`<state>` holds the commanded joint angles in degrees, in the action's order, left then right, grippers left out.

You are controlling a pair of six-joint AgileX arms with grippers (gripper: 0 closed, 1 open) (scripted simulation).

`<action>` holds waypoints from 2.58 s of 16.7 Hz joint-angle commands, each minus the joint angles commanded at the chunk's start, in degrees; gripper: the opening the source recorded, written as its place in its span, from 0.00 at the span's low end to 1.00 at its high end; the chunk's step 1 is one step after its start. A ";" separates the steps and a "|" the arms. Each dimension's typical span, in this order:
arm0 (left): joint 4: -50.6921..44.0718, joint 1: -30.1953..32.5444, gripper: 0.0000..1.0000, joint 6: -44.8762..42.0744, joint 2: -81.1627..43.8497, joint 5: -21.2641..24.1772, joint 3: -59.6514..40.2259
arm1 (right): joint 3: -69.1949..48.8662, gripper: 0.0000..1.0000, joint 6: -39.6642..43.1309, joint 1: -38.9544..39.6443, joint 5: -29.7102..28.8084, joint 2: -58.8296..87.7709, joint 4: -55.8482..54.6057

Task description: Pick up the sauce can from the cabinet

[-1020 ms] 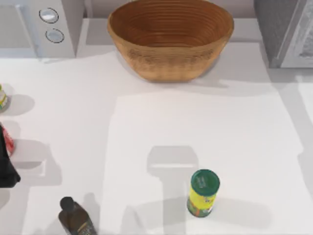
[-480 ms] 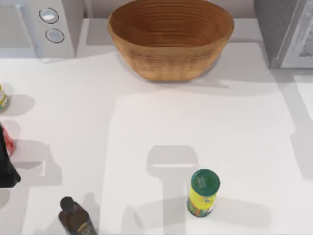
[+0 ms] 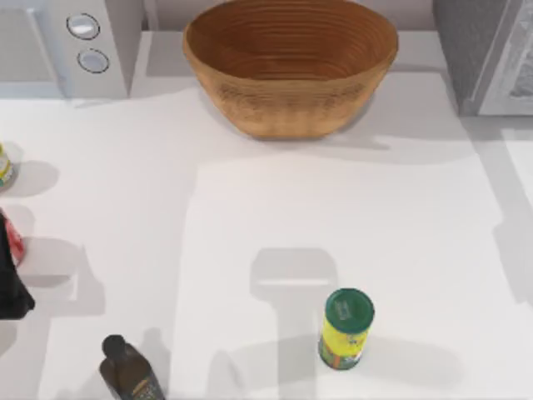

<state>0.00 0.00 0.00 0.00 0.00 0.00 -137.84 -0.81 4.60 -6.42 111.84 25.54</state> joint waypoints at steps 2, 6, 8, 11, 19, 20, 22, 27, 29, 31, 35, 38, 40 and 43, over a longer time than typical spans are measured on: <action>0.00 0.00 1.00 0.00 0.00 0.00 0.00 | 0.00 0.62 0.00 0.00 0.00 0.00 0.00; 0.00 0.00 1.00 0.00 0.00 0.00 0.00 | 0.00 0.32 0.00 0.00 0.00 0.00 0.00; 0.00 0.00 1.00 0.00 0.00 0.00 0.00 | 0.00 0.17 0.00 0.00 0.00 0.00 0.00; 0.00 0.00 1.00 0.00 0.00 0.00 0.00 | 0.00 0.00 0.00 0.00 0.00 0.00 0.00; 0.00 0.00 1.00 0.00 0.00 0.00 0.00 | 0.01 0.00 -0.10 0.14 0.03 -0.02 0.01; 0.00 0.00 1.00 0.00 0.00 0.00 0.00 | 0.10 0.00 -0.10 0.15 -0.01 -0.17 0.08; 0.00 0.00 1.00 0.00 0.00 0.00 0.00 | 1.38 0.00 -0.10 0.46 -0.45 -2.23 1.21; 0.00 0.00 1.00 0.00 0.00 0.00 0.00 | 8.18 0.00 -0.12 2.76 -2.25 -15.73 7.72; 0.00 0.00 1.00 0.00 0.00 0.00 0.00 | 11.06 0.00 -0.12 3.75 -3.16 -22.06 10.58; 0.00 0.00 1.00 0.00 0.00 0.00 0.00 | 13.35 0.00 -0.12 4.55 -3.95 -26.71 12.97; 0.00 0.00 1.00 0.00 0.00 0.00 0.00 | 14.74 0.00 -0.12 5.06 -4.44 -29.13 14.47; 0.00 0.00 1.00 0.00 0.00 0.00 0.00 | 14.42 0.00 -0.22 4.79 -4.34 -29.12 14.34; 0.00 0.00 1.00 0.00 0.00 0.00 0.00 | 16.18 0.00 -0.23 4.57 -4.24 -30.61 13.52; 0.00 0.00 1.00 0.00 0.00 0.00 0.00 | 23.41 0.00 -0.20 3.90 -3.63 -36.13 10.67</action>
<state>0.00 0.00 0.00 0.00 0.00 0.00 -114.44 -1.01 8.50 -10.05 75.71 36.21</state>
